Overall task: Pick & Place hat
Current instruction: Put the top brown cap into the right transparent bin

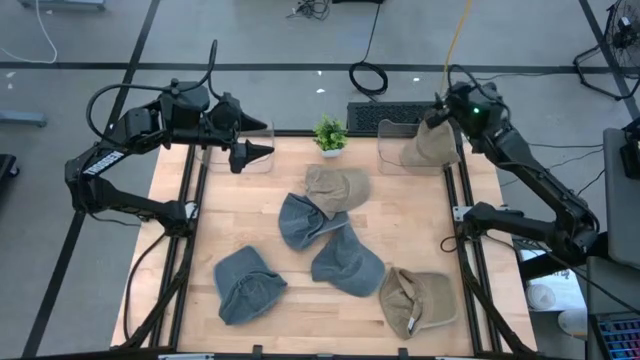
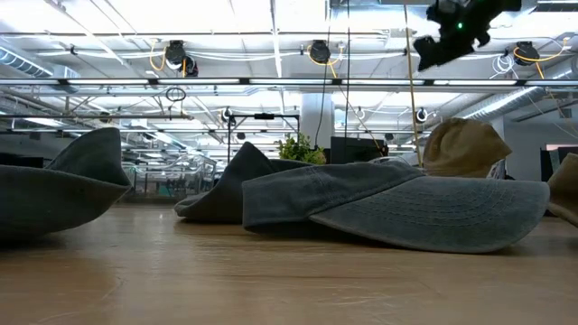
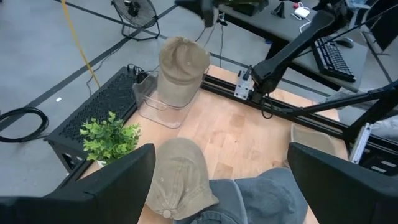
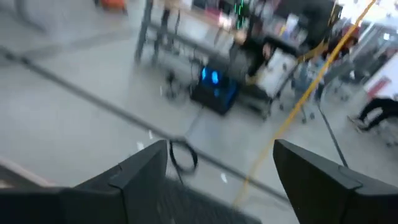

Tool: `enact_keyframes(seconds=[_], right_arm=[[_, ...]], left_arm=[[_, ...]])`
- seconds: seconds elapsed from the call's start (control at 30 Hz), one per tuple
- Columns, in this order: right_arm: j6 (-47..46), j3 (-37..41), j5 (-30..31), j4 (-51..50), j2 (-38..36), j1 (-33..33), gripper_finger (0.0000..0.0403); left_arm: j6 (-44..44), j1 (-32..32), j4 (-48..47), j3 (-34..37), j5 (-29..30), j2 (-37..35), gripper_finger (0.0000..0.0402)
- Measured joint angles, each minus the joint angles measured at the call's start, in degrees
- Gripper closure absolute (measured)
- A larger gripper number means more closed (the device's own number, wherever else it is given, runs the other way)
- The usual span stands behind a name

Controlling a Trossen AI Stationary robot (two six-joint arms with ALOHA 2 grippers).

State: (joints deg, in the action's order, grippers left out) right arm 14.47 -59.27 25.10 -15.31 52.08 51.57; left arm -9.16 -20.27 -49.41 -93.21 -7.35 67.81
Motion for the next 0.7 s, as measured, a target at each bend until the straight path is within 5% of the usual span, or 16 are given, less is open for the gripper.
enact_keyframes(seconds=[0.27, 0.53, 0.7], right_arm=[[-8.92, -0.04, -16.22, 10.07, -1.97, -6.62, 0.0123], [-13.80, -0.04, -15.79, 16.47, -2.00, -19.95, 0.0124], [-11.78, -0.05, -10.02, 18.13, -2.00, -30.17, 0.0124]], left_arm=[[0.08, 0.00, 0.69, 0.00, 0.36, 0.00, 0.0027], [-1.04, 0.00, 3.13, -0.02, 0.37, 0.00, 0.0027], [-7.00, 0.00, 2.85, -0.01, -1.01, 0.00, 0.0027]])
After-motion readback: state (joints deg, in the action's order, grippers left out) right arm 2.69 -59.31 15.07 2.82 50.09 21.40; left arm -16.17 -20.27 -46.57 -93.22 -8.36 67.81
